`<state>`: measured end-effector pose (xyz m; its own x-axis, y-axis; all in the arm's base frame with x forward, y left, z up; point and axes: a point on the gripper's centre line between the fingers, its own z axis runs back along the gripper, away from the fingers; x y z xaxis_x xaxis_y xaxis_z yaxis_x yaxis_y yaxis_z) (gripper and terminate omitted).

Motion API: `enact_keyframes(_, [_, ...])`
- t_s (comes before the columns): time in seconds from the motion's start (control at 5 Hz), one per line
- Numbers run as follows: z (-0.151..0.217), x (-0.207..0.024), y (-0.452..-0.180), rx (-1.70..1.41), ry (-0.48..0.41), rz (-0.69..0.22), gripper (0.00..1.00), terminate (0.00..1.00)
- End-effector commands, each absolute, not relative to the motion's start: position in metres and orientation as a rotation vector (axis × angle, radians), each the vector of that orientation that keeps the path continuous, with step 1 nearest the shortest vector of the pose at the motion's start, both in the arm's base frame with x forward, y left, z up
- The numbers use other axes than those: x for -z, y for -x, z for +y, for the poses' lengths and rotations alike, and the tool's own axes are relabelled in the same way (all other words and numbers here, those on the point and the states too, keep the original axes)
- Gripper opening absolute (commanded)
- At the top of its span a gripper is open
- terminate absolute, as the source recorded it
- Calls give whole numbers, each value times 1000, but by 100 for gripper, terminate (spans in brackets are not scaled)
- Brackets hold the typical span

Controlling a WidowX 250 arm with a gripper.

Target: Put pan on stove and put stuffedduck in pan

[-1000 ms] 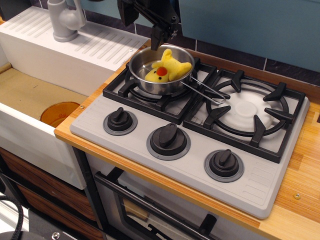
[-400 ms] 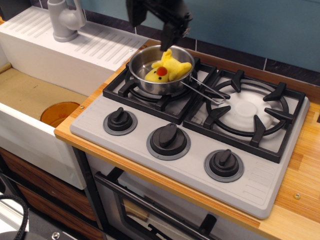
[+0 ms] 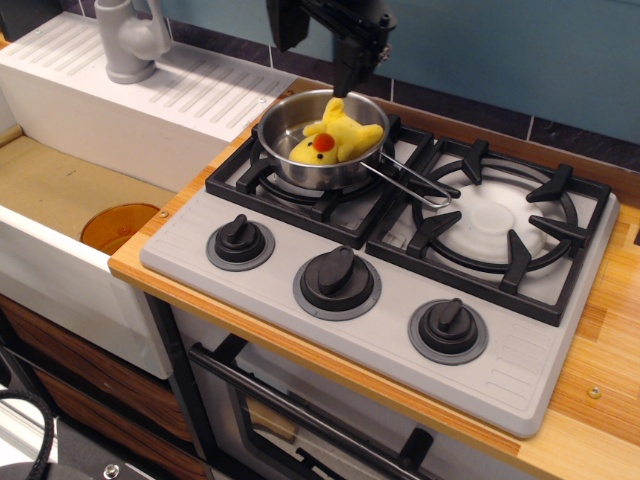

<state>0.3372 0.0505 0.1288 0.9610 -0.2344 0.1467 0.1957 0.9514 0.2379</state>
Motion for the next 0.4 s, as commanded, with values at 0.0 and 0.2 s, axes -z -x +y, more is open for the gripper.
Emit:
enact_keyframes(0.0, [56,-139,-345,195,-235,-225,100,0])
enact_keyframes(0.2, [56,-141,-343,177,-238,-208,100,100])
